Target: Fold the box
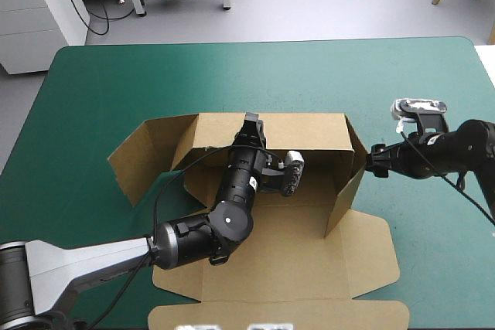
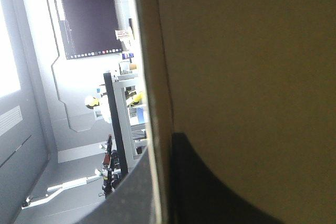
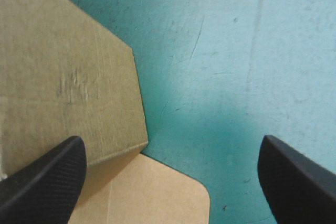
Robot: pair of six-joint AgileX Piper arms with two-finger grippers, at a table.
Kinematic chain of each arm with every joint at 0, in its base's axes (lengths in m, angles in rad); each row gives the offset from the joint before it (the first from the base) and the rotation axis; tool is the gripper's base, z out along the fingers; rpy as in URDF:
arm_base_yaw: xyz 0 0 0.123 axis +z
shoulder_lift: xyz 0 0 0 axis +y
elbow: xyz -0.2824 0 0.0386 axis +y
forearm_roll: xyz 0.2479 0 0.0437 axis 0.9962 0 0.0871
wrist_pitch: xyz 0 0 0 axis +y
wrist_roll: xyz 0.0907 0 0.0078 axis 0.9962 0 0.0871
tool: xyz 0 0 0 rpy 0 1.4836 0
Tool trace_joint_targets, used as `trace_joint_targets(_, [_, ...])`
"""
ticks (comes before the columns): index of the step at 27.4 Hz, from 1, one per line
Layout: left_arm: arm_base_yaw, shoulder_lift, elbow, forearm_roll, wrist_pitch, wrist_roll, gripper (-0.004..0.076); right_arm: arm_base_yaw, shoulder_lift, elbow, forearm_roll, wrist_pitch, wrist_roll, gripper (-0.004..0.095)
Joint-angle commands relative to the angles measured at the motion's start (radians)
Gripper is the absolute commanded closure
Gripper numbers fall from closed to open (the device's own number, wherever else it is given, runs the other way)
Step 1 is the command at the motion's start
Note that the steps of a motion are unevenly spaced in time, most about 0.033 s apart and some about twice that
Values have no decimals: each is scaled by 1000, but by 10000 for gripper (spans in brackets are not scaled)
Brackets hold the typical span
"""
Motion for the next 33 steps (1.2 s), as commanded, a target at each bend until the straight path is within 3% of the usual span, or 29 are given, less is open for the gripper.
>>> trace_joint_targets(1, [-6, -49, -28, 73, 43, -1, 734, -7, -67, 35, 75, -45, -73, 102])
trace_joint_targets(10, [-6, -49, -28, 73, 43, -1, 734, -4, -150, 150, 248, -73, -252, 102])
trace_joint_targets(19, [-6, -49, -28, 73, 41, -1, 734, -4, -151, 253, 399, -212, -470, 102])
trace_joint_targets(22, [-6, -49, -28, 73, 37, -1, 734, 42, -151, 287, 401, -283, -480, 102])
trace_joint_targets(23, [-6, -49, -28, 73, 35, -1, 734, 100, -151, 310, 397, -351, -478, 102])
trace_joint_targets(26, [-6, -49, -28, 73, 35, -1, 734, 214, -151, 338, 343, -505, -394, 102])
trace_joint_targets(28, [-6, -49, -28, 75, 35, -1, 734, 291, -151, 345, 246, -593, -261, 102])
trace_joint_targets(29, [-6, -49, -28, 77, 35, -1, 734, 326, -151, 345, 176, -620, -202, 102])
trace_joint_targets(30, [-6, -49, -28, 84, 35, -1, 734, 388, -151, 345, 32, -679, -49, 103])
trace_joint_targets(33, [-6, -49, -28, 87, 35, -1, 734, 471, -146, 345, -219, -715, 210, 144])
